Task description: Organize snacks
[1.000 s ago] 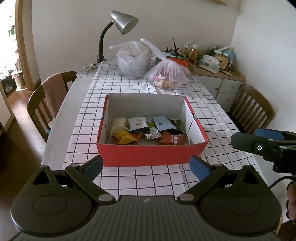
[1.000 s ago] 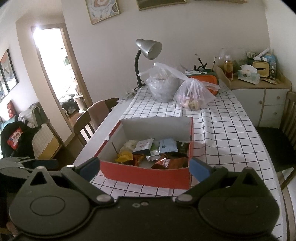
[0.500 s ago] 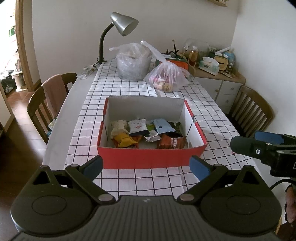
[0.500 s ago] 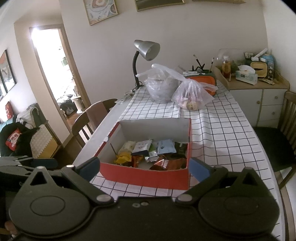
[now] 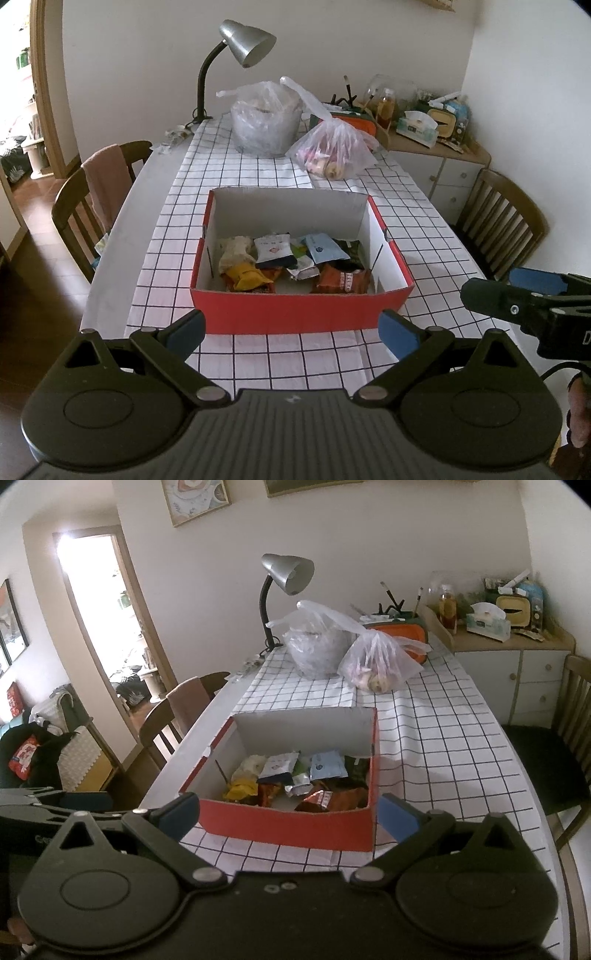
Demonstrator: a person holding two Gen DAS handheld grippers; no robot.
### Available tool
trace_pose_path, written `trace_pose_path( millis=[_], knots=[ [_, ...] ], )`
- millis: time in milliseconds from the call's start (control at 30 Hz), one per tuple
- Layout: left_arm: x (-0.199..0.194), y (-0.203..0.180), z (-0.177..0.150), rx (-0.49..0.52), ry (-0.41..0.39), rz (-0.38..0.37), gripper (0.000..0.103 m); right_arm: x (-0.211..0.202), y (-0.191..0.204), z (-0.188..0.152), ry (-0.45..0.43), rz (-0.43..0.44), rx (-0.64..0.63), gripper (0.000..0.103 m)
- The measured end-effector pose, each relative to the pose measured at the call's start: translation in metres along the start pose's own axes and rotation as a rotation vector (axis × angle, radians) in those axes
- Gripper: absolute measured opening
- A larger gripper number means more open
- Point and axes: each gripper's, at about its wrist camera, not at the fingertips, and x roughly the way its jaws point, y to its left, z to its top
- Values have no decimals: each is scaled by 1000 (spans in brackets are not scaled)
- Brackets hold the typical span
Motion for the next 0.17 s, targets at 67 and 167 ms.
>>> trace_pose_path(
  millis=[67, 167],
  knots=[
    [1, 0, 0, -1, 3, -5, 100, 1, -1, -2, 5, -4, 5, 103],
    [2, 1, 0, -2, 6, -6, 100, 3, -2, -5, 13, -8, 11, 103]
  ],
)
